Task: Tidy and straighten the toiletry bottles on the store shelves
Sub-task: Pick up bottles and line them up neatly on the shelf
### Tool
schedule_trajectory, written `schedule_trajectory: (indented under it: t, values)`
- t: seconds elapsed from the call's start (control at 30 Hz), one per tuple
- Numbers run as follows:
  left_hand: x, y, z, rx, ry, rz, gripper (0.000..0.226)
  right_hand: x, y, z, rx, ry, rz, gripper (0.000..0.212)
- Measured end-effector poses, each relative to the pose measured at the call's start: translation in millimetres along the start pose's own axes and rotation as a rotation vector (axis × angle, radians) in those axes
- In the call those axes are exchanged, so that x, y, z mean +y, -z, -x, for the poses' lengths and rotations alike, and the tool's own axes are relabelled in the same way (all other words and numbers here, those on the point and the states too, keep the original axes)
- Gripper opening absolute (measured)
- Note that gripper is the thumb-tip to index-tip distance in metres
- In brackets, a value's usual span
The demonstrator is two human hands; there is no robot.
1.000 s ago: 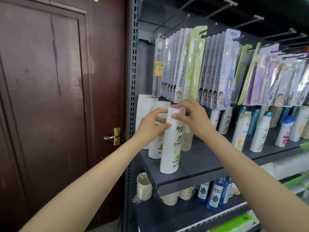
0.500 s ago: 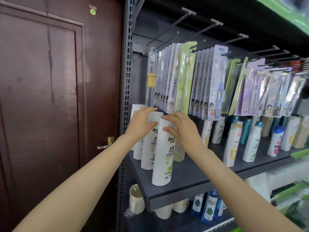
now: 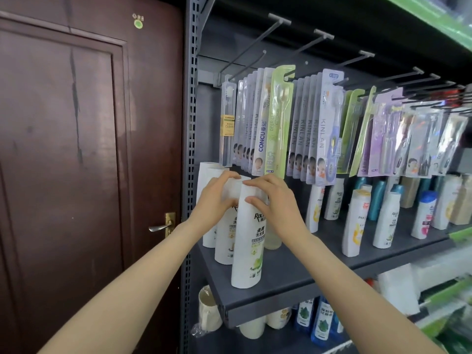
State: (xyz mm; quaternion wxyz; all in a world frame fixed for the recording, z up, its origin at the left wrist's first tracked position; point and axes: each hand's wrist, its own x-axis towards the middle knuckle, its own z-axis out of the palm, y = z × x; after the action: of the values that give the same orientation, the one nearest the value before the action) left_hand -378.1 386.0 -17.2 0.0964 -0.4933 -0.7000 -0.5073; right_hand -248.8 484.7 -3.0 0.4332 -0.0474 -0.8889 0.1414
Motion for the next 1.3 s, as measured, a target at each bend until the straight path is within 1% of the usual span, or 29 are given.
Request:
schedule_trajectory:
  t: [0.07, 0.17, 0.3, 0.43, 0.5, 0.57, 0.63, 0.7, 0.77, 0.83, 0.9, 0.97, 1.13, 1.23, 1.3]
  values:
    - [-0.6, 0.0, 2.8, 0.047, -0.004, 0.009, 0.047, -0.4, -0.6, 0.6, 0.002, -0.002, 0.000, 0.031]
    - [-4.7, 6.0, 8.7, 0.158, 0.061, 0.076, 0.048, -1.0, -1.1, 1.1, 0.008, -0.010, -0.016, 0.032]
    - [-6.6, 17.1, 15.9, 0.261, 0.109, 0.065, 0.046, -2.6, -0.3, 0.1, 0.002, -0.018, 0.002, 0.033]
    - [4.1, 30.0, 24.6, 0.234, 0.069, 0.018, 0.045, -8.1, 2.8, 1.3, -0.040, -0.042, 0.067, 0.035]
    - [12.8, 42.4, 28.1, 0.216, 0.042, -0.014, 0.045, -16.2, 5.0, 1.4, -0.067, -0.060, 0.142, 0.036]
    - [22.7, 55.1, 33.4, 0.209, 0.034, -0.012, 0.045, -27.8, 5.1, 2.6, -0.054, -0.047, 0.231, 0.038]
    - [32.8, 65.5, 41.3, 0.222, 0.011, -0.015, 0.045, -43.7, 2.9, 4.5, -0.028, -0.002, 0.239, 0.040]
    - [42.6, 75.3, 50.4, 0.234, -0.025, -0.018, 0.045, -60.7, -2.5, 7.2, -0.034, -0.008, 0.122, 0.042]
    - [50.8, 85.7, 58.6, 0.235, -0.043, -0.014, 0.045, -74.5, -9.7, 10.6, -0.081, -0.085, -0.110, 0.048]
    - [55.5, 97.1, 65.3, 0.231, -0.039, 0.010, 0.043, -85.5, -15.5, 13.5, -0.172, -0.179, -0.374, 0.048]
    - [57.3, 107.4, 71.2, 0.216, -0.027, 0.048, 0.044, -93.5, -19.8, 16.6, -0.252, -0.252, -0.588, 0.039]
    - [56.7, 115.1, 76.5, 0.200, -0.003, 0.071, 0.045, -99.9, -23.2, 18.6, -0.274, -0.301, -0.743, 0.029]
    - [54.3, 128.4, 91.7, 0.153, 0.040, 0.162, 0.046, -117.0, -33.2, 27.1, -0.194, -0.412, -0.920, 0.023]
    - [50.8, 132.8, 108.4, 0.079, 0.053, 0.200, 0.051, -125.5, -38.2, 30.4, -0.173, -0.477, -1.010, 0.029]
    - [45.1, 136.2, 120.5, 0.044, 0.087, 0.181, 0.056, -130.4, -40.7, 31.3, -0.158, -0.516, -1.062, 0.033]
